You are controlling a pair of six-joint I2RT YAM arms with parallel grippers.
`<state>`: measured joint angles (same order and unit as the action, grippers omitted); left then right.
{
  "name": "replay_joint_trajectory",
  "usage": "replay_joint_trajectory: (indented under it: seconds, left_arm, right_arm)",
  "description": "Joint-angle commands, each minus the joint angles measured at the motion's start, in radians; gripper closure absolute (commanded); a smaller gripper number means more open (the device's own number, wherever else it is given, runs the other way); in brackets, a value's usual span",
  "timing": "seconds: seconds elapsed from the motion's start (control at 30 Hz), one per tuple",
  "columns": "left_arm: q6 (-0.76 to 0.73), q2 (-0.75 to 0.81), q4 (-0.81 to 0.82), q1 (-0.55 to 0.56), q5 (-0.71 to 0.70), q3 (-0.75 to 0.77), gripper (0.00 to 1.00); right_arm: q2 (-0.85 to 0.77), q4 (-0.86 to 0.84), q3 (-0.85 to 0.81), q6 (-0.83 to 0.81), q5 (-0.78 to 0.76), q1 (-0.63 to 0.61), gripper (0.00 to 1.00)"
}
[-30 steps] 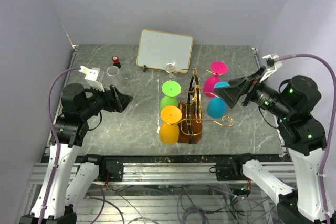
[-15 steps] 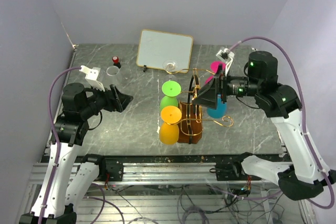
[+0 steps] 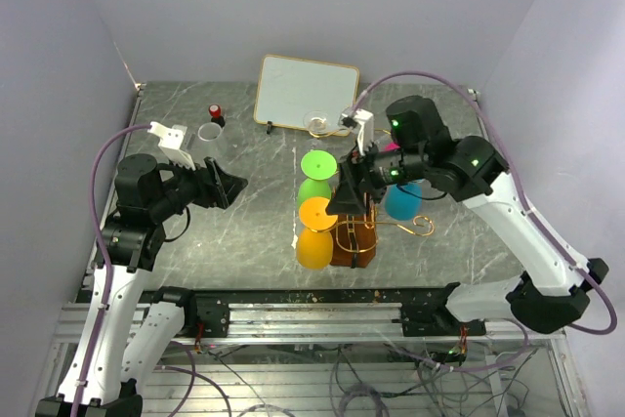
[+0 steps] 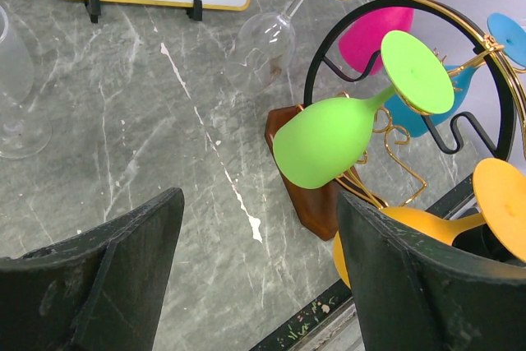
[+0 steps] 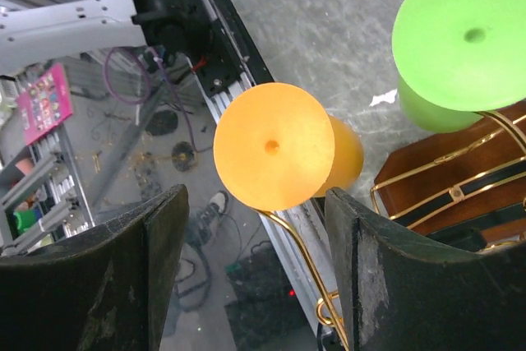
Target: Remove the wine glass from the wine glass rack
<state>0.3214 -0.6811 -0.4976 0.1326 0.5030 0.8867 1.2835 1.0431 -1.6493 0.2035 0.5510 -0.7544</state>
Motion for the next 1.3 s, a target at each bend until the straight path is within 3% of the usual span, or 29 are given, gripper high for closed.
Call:
replay_joint_trajectory:
  seconds: [0.0, 0.37, 0.8, 1.27]
  left_arm:
    - [-0.007, 0.004, 0.037, 0.001, 0.019, -0.009, 0.15]
    - [-0.007, 0.015, 0.04, 0.0, 0.027, -0.01, 0.15]
    - [-0.01, 0.042, 0.047, -0.001, 0.04, -0.012, 0.15]
    - [-0.011, 0.058, 0.05, 0.0, 0.05, -0.013, 0.15]
  right_arm:
    - [0.039, 0.065, -0.057, 0.033, -0.179, -0.08, 0.34]
    - [0.113, 0.103, -0.081, 0.229, -0.368, -0.181, 0.35]
    - [0.12, 0.074, -0.038, 0.406, -0.374, -0.192, 0.51]
    - [0.105, 0.054, 0.008, 0.47, -0.409, -0.193, 0.53]
